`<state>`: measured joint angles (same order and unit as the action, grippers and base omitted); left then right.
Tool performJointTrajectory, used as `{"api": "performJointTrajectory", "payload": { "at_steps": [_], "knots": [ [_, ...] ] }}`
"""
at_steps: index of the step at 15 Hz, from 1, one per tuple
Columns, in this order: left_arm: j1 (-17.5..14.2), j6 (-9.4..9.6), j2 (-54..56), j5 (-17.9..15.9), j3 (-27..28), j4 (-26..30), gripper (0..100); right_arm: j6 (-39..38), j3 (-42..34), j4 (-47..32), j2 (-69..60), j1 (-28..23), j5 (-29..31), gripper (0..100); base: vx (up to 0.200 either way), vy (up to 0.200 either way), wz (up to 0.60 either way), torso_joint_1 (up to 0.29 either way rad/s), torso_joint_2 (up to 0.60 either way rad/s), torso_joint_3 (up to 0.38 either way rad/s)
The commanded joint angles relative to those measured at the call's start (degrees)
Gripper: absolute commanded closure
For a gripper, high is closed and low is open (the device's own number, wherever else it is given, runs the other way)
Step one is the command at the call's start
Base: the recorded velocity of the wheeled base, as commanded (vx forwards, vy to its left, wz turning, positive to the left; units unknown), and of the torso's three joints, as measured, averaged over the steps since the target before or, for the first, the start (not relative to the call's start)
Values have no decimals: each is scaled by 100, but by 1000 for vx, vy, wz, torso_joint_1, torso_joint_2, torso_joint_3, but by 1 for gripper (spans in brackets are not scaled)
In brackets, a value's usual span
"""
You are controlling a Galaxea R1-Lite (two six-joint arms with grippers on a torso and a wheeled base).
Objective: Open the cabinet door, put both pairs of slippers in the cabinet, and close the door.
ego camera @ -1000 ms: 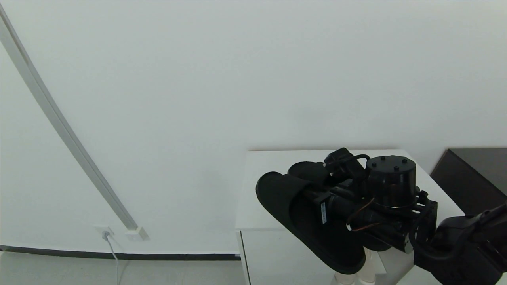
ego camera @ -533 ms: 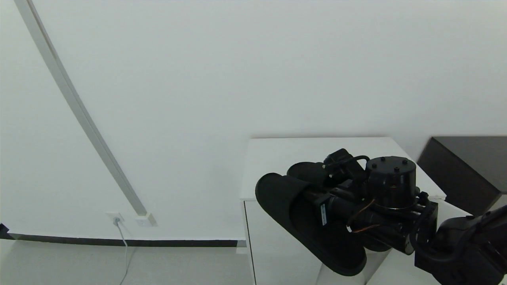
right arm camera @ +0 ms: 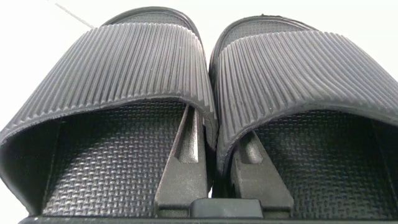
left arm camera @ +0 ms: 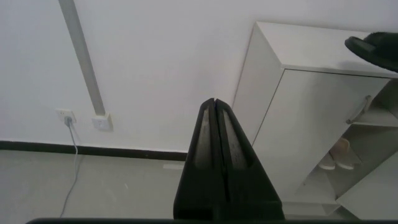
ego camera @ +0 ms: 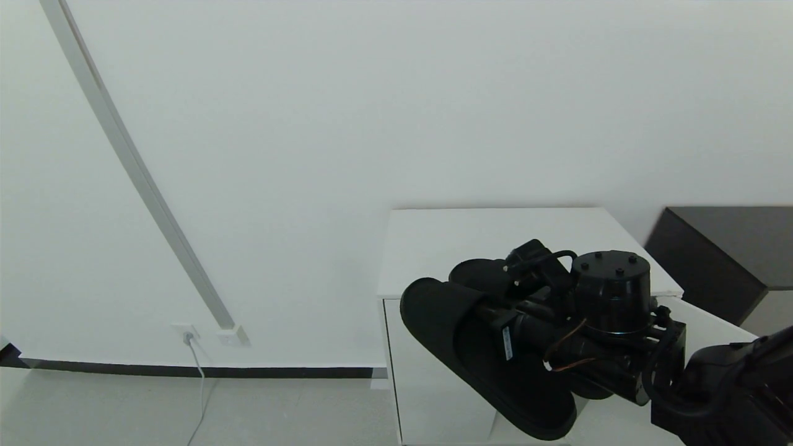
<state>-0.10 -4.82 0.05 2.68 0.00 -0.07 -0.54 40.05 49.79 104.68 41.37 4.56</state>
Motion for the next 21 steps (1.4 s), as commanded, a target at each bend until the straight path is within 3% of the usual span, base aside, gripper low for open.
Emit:
{"api": "performJointTrajectory", "payload": {
  "at_steps": [1,6,21],
  "knots": [
    [1,-2,-5,4,0,-1,100,1,-6,5,9,2,1,100,0,0,0,0,0,0],
    [1,-2,-5,4,0,7,100,36,-6,-4,17,11,-8,100,0,0,0,0,0,0],
    [1,-2,-5,-5,0,7,100,106,-50,-4,61,20,-8,100,0,-200,0,4,2,3]
  ]
}}
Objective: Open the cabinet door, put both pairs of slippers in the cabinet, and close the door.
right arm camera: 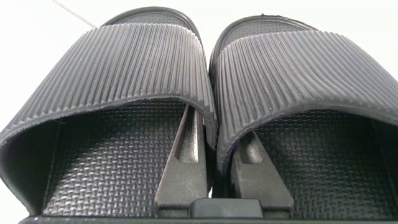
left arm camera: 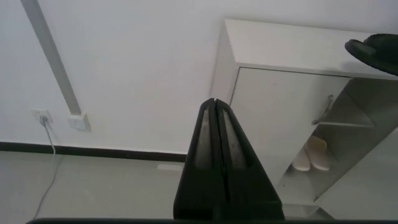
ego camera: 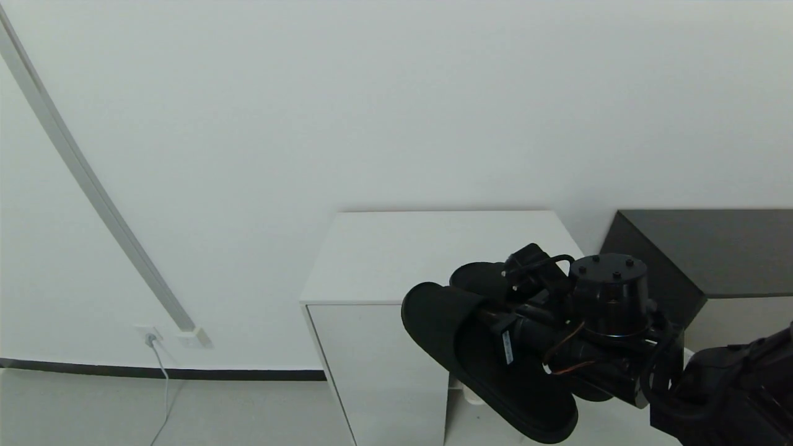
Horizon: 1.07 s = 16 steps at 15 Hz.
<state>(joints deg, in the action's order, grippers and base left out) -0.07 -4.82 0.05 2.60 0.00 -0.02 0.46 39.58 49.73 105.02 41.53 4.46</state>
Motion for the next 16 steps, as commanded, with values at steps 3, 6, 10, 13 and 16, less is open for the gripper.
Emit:
{"api": "performJointTrajectory", "payload": {
  "at_steps": [3,6,10,13,16],
  "knots": [
    [-1,-2,-5,4,0,2,100,6,-3,2,27,4,2,100,0,-200,0,2,1,9],
    [-1,-11,-5,4,0,-6,100,6,-21,2,27,4,2,100,0,-133,0,3,3,2],
    [-1,-2,-5,4,0,2,100,6,-82,2,18,39,2,100,0,0,0,0,0,0],
    [-1,-2,-5,4,0,2,100,-11,-91,2,-114,48,160,100,0,0,0,0,0,0],
    [-1,-2,-5,4,0,2,100,-2,-302,-7,-404,57,327,100,0,0,0,0,0,0]
  ]
}}
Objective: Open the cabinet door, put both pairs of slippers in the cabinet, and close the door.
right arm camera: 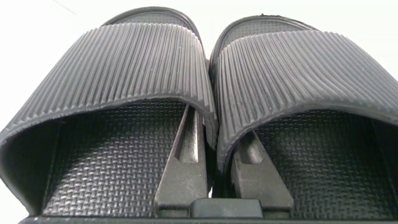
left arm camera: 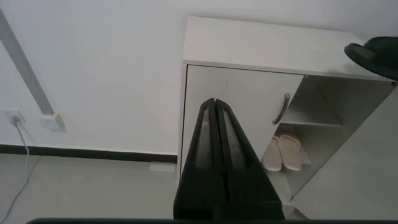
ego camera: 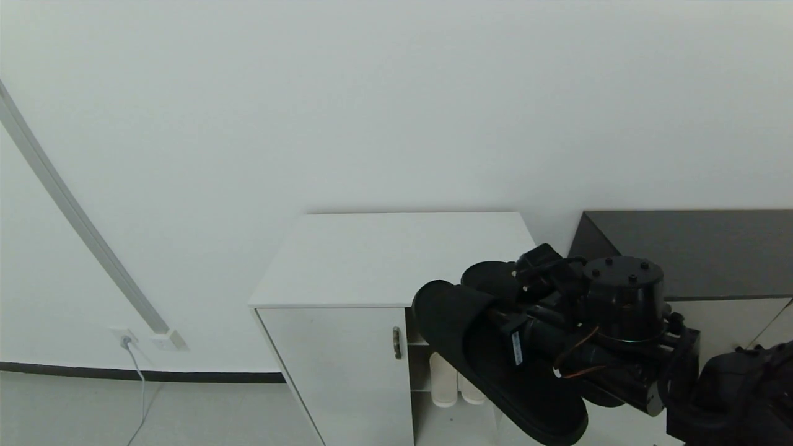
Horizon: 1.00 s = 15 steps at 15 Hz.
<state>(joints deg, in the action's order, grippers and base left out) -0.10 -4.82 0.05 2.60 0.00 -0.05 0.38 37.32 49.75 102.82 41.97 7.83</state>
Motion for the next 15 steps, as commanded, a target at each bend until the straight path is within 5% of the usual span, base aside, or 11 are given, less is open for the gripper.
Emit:
{"api": "performJointTrajectory", "payload": {
  "at_steps": [1,8,15],
  "knots": [
    [1,-2,-5,4,0,-4,100,6,-110,0,-227,30,-9,100,0,0,0,0,0,0],
    [1,7,-5,4,0,5,100,6,-286,26,-192,180,0,100,0,0,0,0,0,0],
    [1,-2,-5,4,0,-4,100,15,-365,26,-218,259,26,100,0,0,0,-141,307,168]
  ]
}}
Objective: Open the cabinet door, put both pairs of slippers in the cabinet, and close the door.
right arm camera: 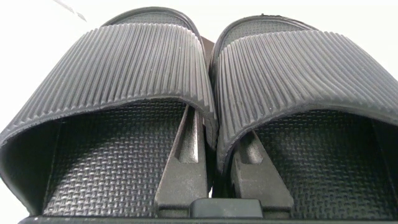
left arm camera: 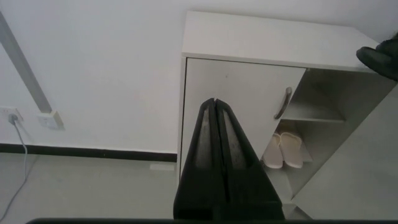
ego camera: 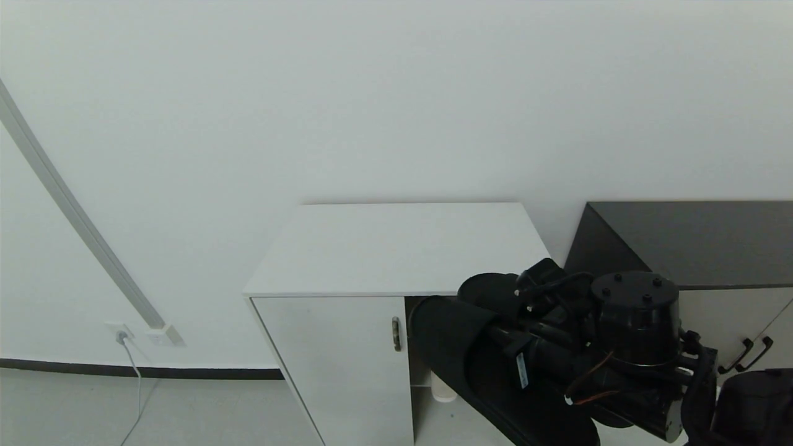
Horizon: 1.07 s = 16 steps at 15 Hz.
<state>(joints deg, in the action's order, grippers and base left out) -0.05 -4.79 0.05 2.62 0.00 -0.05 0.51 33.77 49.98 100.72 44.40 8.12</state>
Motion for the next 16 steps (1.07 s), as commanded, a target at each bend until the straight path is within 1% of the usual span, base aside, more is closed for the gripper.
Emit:
{"api": "performJointTrajectory", "payload": {
  "at_steps": [1,4,9,16],
  "knots": [
    [-4,-4,-5,2,0,-4,100,10,-19,3,-52,69,23,100,0,0,0,-154,354,198],
    [-4,-4,-5,2,0,-4,100,2,-239,3,-298,350,23,100,0,0,0,-167,362,198],
    [-4,-13,-5,10,0,-4,100,-16,-336,3,-290,368,23,100,0,0,0,-175,401,226],
    [-4,-13,-5,2,0,-4,100,2,-371,3,-254,368,32,100,0,0,0,-223,537,313]
  ]
}}
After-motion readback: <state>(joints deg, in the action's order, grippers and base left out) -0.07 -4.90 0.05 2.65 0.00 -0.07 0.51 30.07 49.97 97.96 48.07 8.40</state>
